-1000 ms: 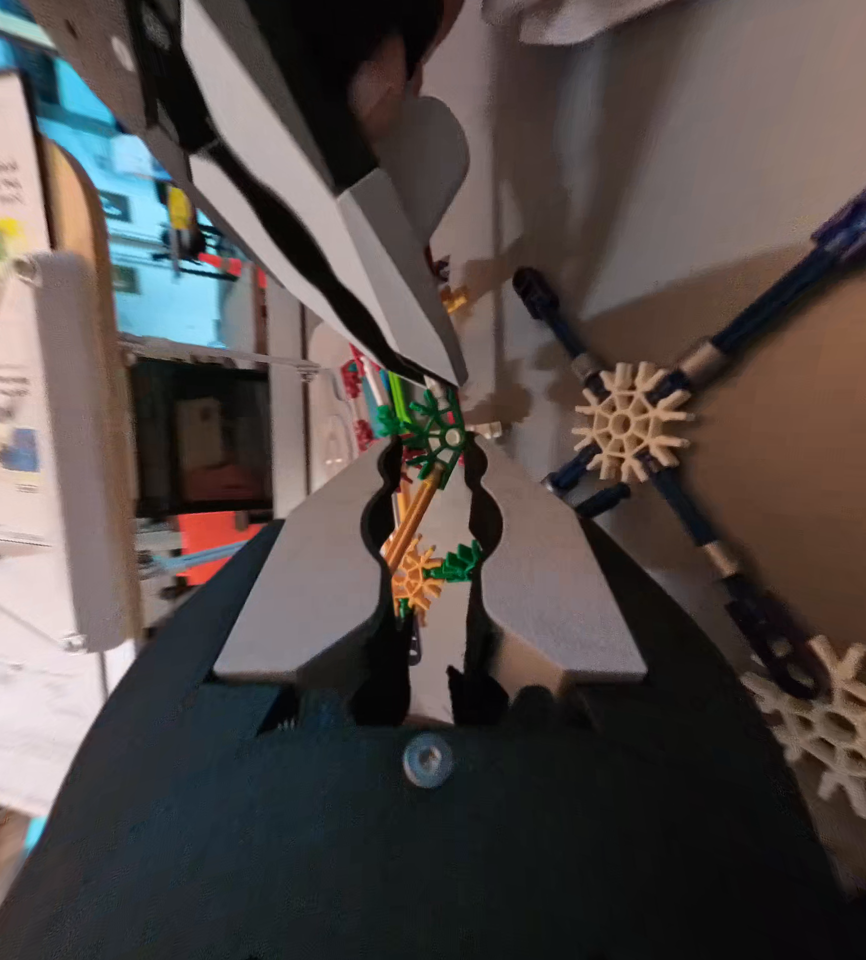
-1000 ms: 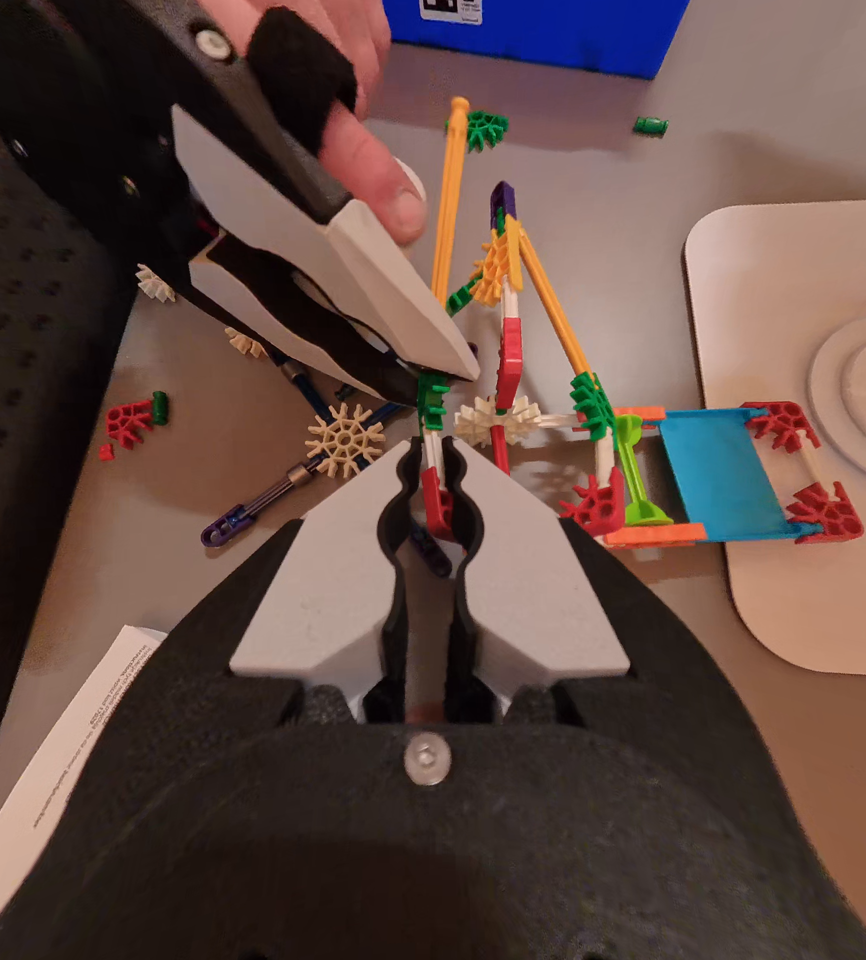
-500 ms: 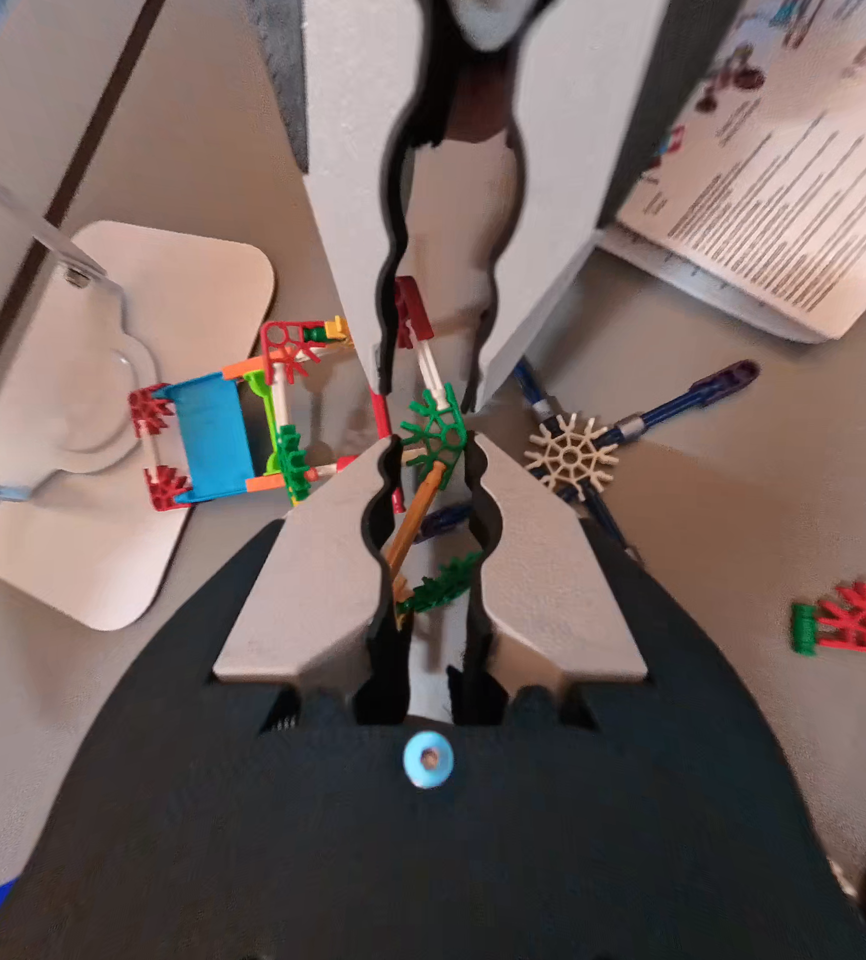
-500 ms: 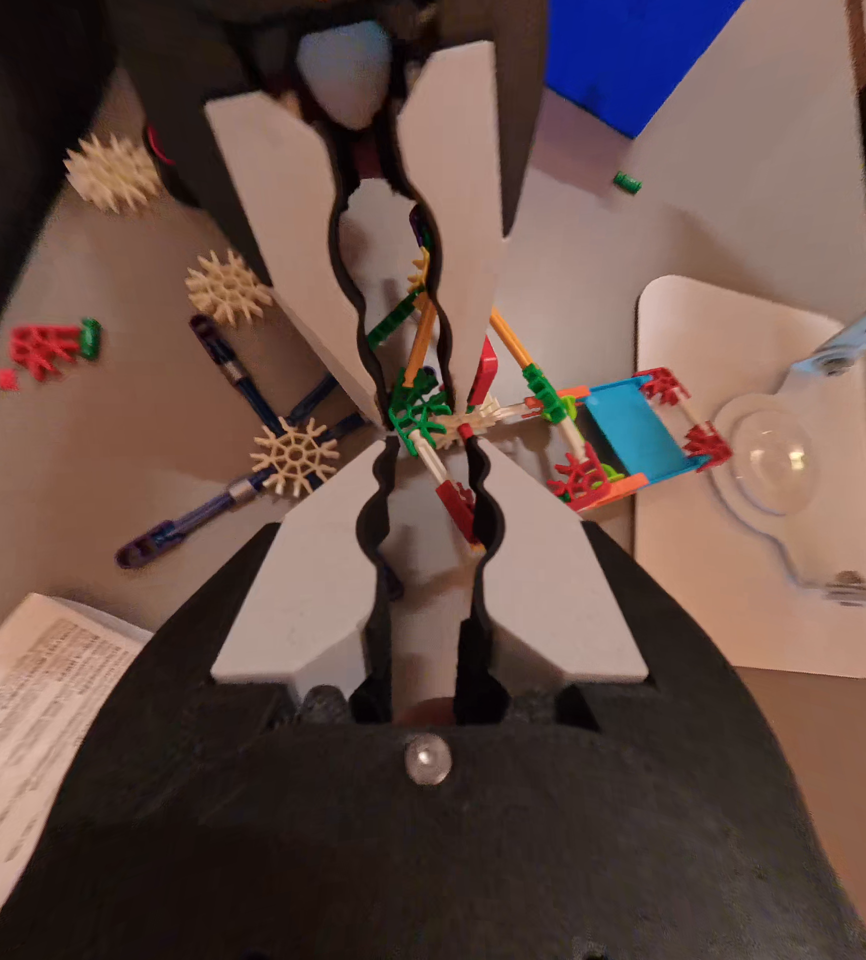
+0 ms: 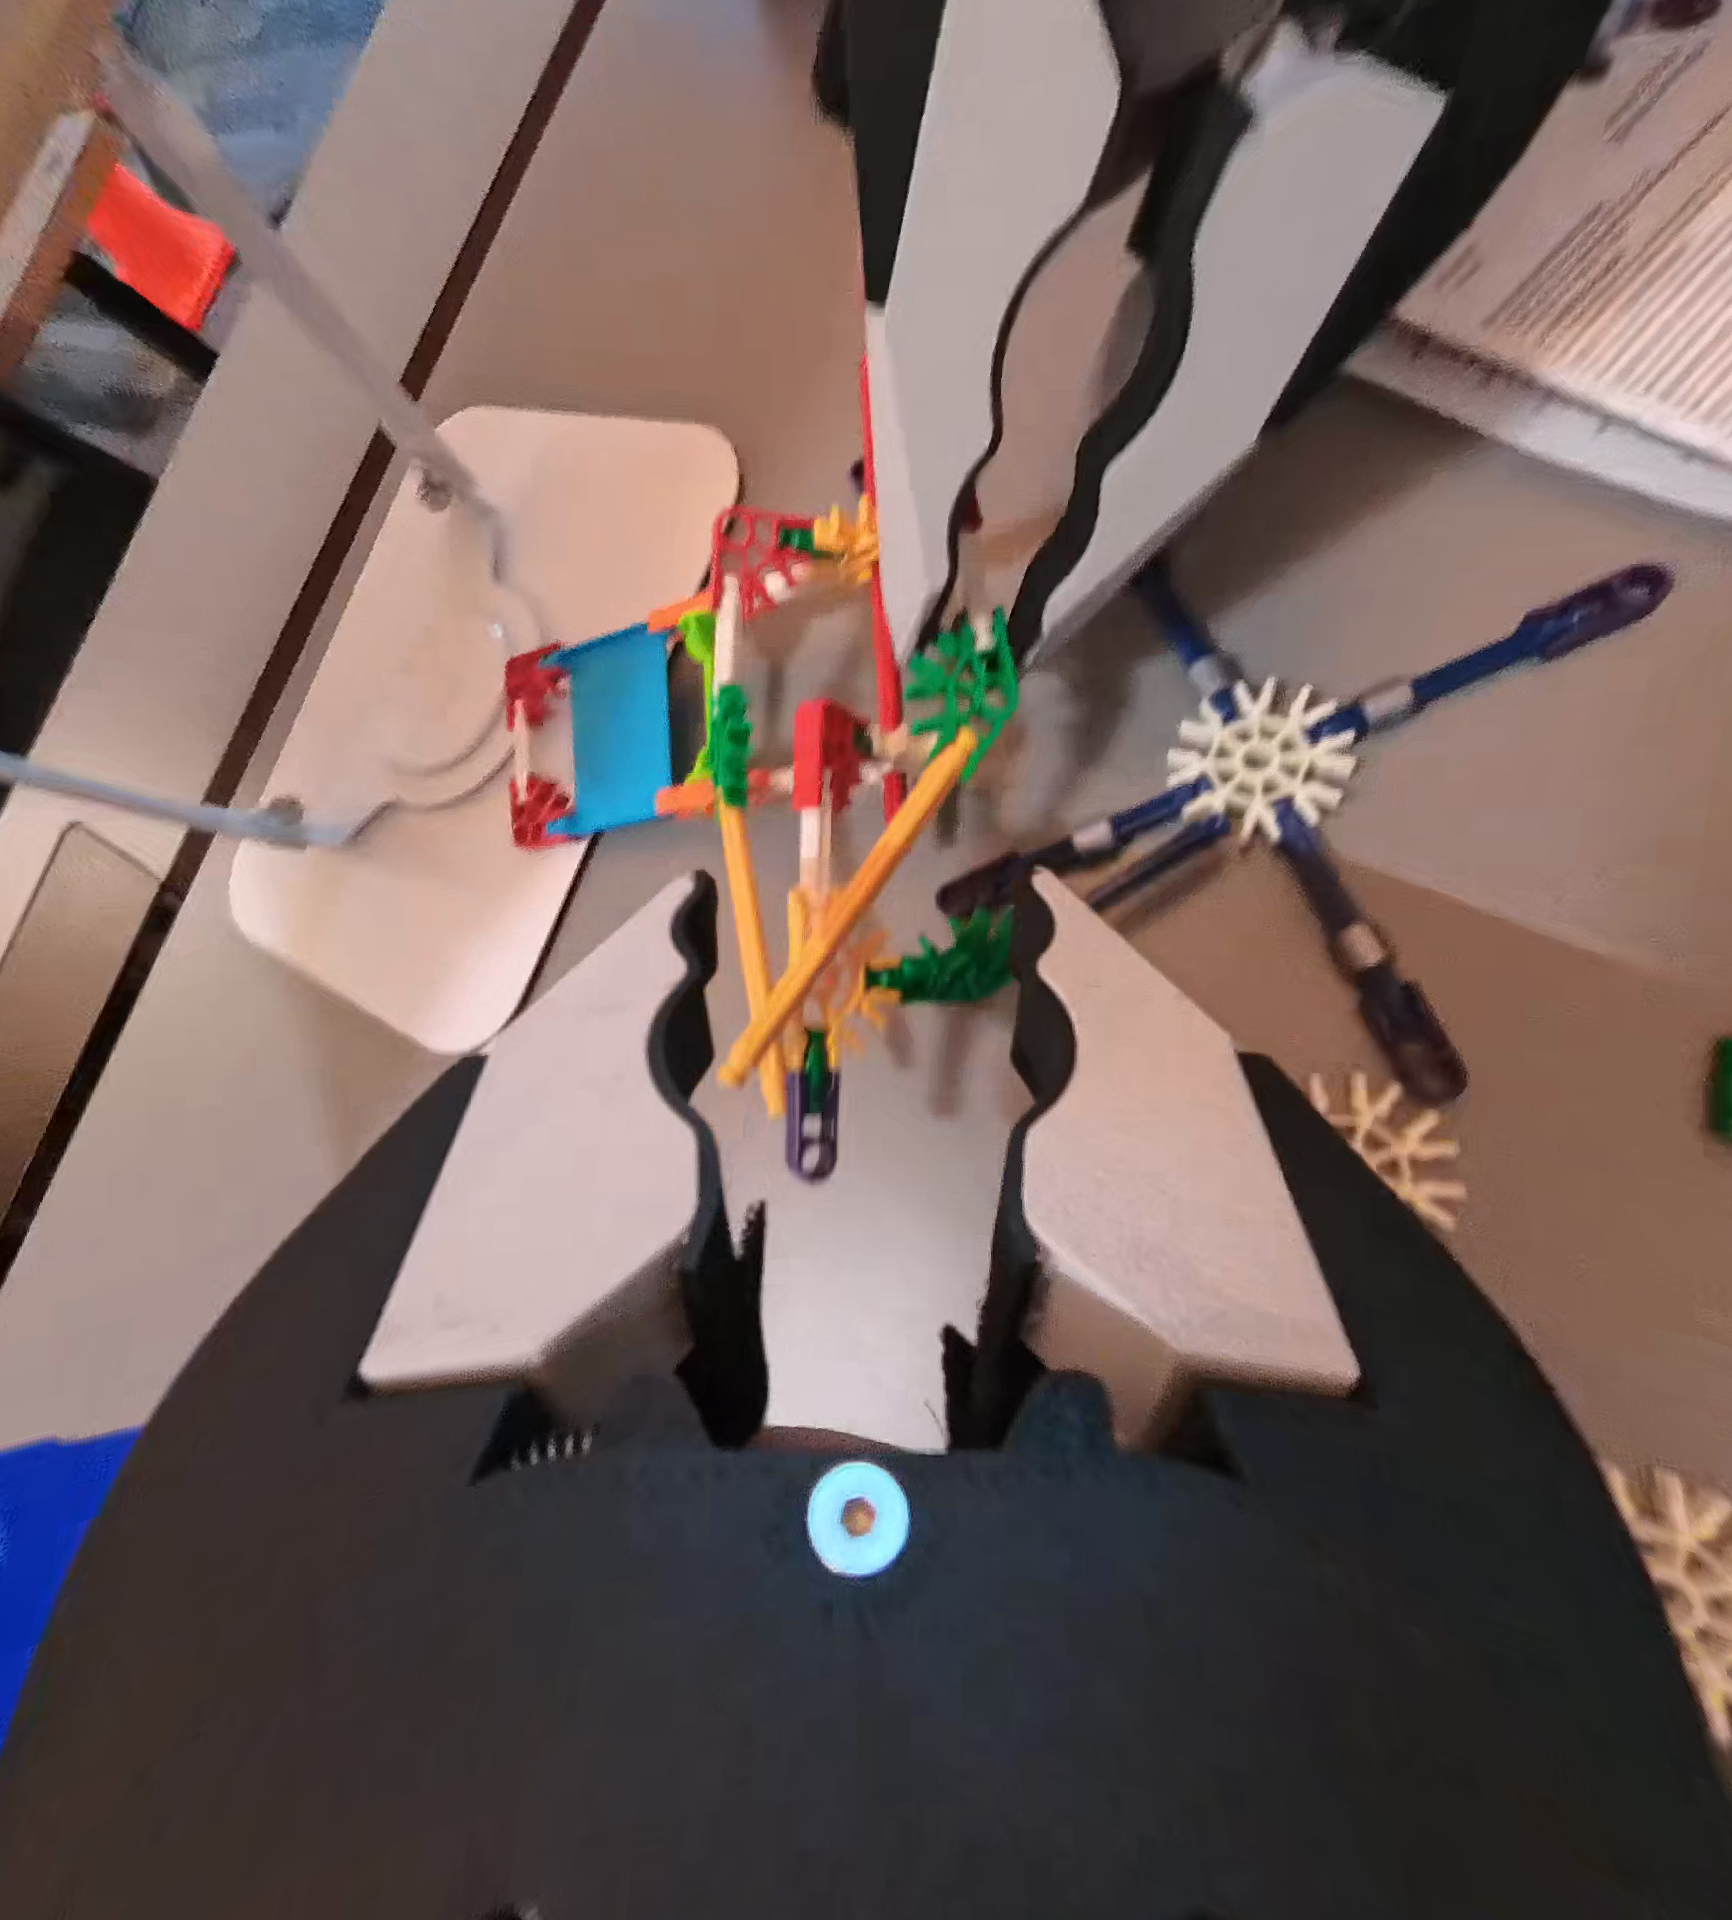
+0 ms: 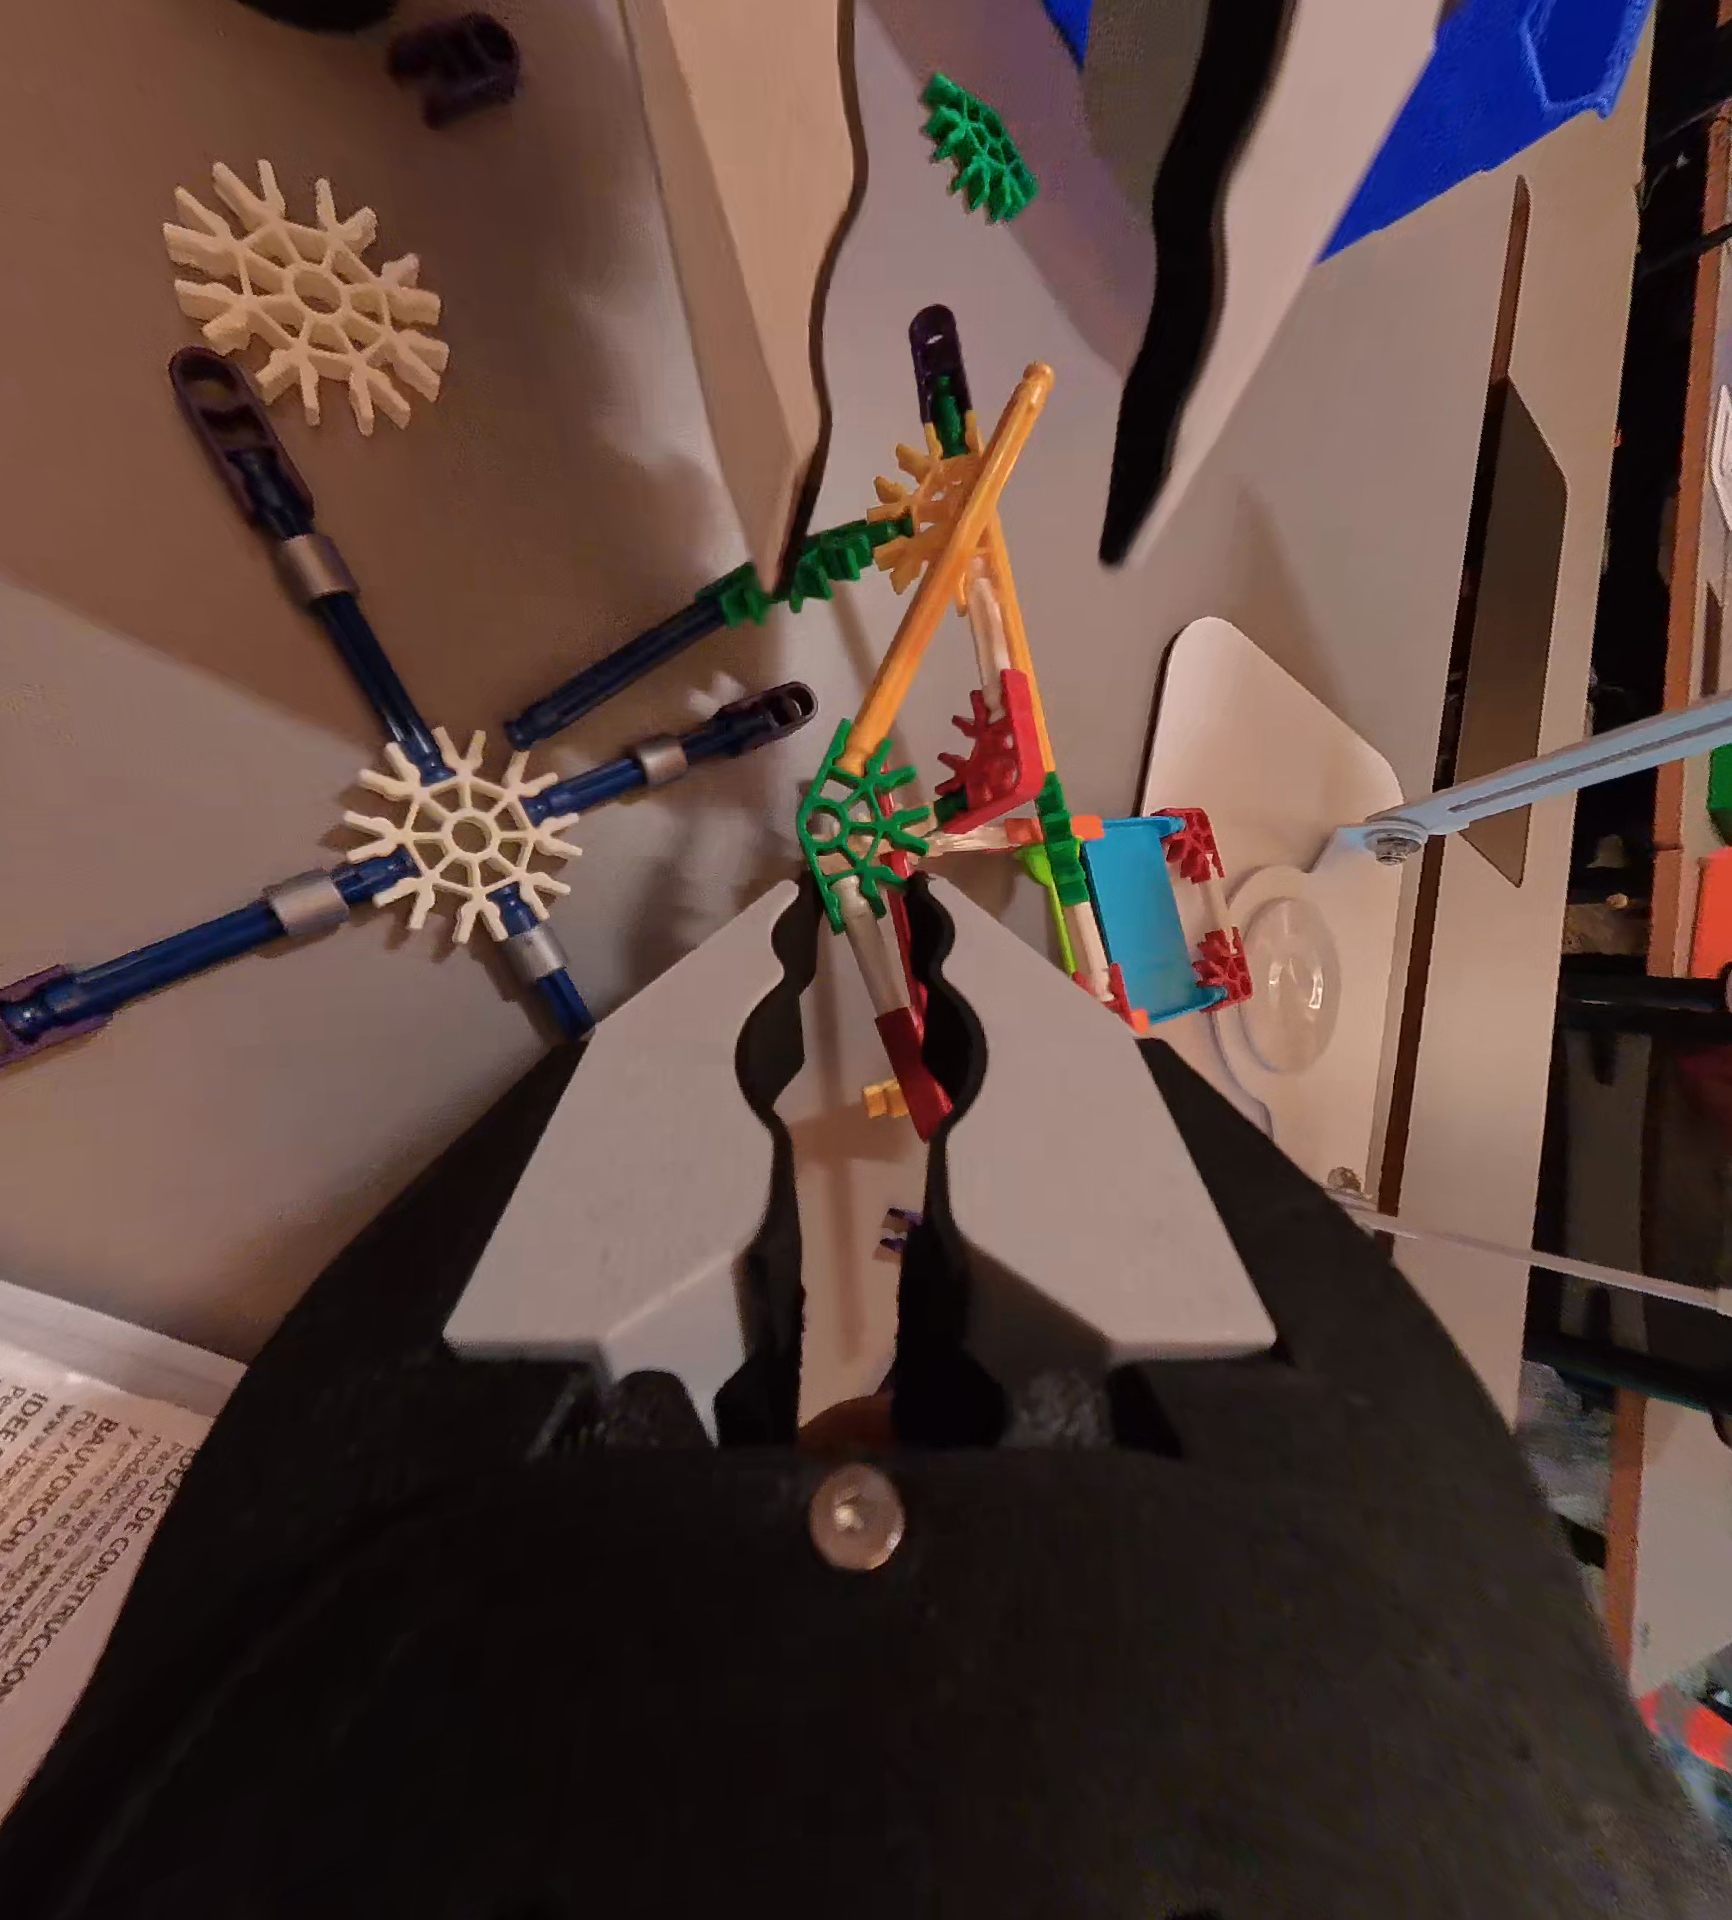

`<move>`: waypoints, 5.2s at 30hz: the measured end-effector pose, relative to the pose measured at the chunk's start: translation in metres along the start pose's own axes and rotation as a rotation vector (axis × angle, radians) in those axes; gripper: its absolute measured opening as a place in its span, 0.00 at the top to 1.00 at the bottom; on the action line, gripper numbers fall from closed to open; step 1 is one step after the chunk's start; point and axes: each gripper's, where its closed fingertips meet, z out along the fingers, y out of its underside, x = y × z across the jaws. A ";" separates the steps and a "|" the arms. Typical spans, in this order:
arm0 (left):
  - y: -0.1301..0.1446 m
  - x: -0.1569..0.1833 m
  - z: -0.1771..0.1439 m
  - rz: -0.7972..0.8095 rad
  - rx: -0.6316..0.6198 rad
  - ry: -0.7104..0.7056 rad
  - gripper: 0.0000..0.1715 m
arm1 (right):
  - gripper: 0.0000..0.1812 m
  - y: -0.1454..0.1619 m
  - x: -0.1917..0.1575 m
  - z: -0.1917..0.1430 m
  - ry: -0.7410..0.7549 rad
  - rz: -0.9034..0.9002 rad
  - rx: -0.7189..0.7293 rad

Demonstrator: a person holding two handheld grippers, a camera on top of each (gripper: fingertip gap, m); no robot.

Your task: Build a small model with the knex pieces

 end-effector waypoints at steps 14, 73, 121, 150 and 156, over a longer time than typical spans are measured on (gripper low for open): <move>0.044 -0.017 0.001 -0.111 -0.005 0.022 0.89 | 0.92 -0.002 -0.010 -0.002 -0.092 0.061 0.073; 0.012 -0.013 -0.021 0.223 0.171 -0.063 0.91 | 0.92 -0.015 -0.025 -0.029 -0.275 0.136 0.273; 0.029 0.010 -0.032 -0.670 0.271 0.312 0.91 | 0.93 -0.023 -0.053 -0.017 -0.385 0.127 0.214; 0.040 0.060 -0.059 -0.740 0.237 0.571 0.77 | 0.92 -0.023 -0.060 -0.020 -0.426 0.119 0.209; 0.022 0.056 -0.057 -0.802 0.329 0.614 0.77 | 0.92 -0.023 -0.060 -0.020 -0.426 0.121 0.214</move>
